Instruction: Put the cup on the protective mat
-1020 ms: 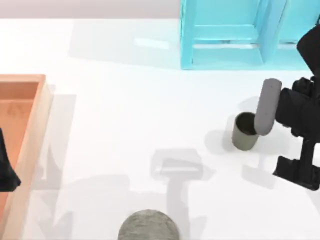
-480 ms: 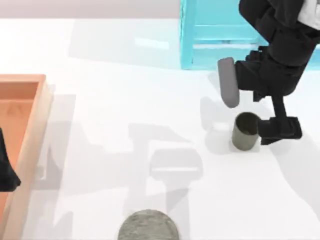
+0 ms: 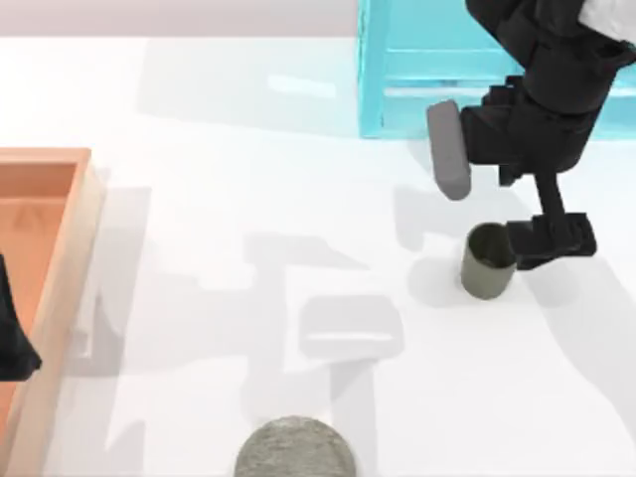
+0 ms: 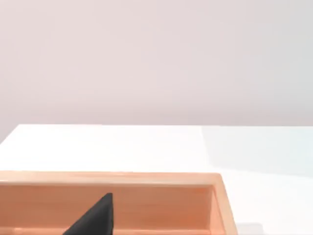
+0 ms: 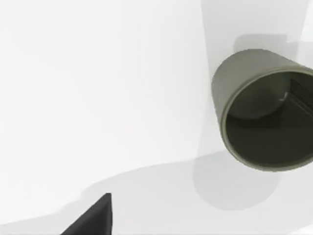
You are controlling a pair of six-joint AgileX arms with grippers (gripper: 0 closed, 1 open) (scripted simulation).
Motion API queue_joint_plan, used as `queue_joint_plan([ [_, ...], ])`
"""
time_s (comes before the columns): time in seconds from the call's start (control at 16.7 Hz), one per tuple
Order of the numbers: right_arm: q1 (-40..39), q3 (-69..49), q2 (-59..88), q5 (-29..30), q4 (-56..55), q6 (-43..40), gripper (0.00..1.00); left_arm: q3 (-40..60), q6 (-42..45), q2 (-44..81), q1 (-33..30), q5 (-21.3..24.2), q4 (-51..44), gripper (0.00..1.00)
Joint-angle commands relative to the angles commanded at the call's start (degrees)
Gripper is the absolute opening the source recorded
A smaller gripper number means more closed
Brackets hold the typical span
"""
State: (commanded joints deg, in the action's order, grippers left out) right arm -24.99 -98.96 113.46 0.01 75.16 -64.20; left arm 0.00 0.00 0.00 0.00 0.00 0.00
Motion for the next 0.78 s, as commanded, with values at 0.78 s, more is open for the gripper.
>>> queue_joint_plan([
  [0.78,0.0,16.5,4.7,0.1,-21.0,0.2,1.0,0.0,0.0,0.0,0.0,0.0,0.0,1.0],
])
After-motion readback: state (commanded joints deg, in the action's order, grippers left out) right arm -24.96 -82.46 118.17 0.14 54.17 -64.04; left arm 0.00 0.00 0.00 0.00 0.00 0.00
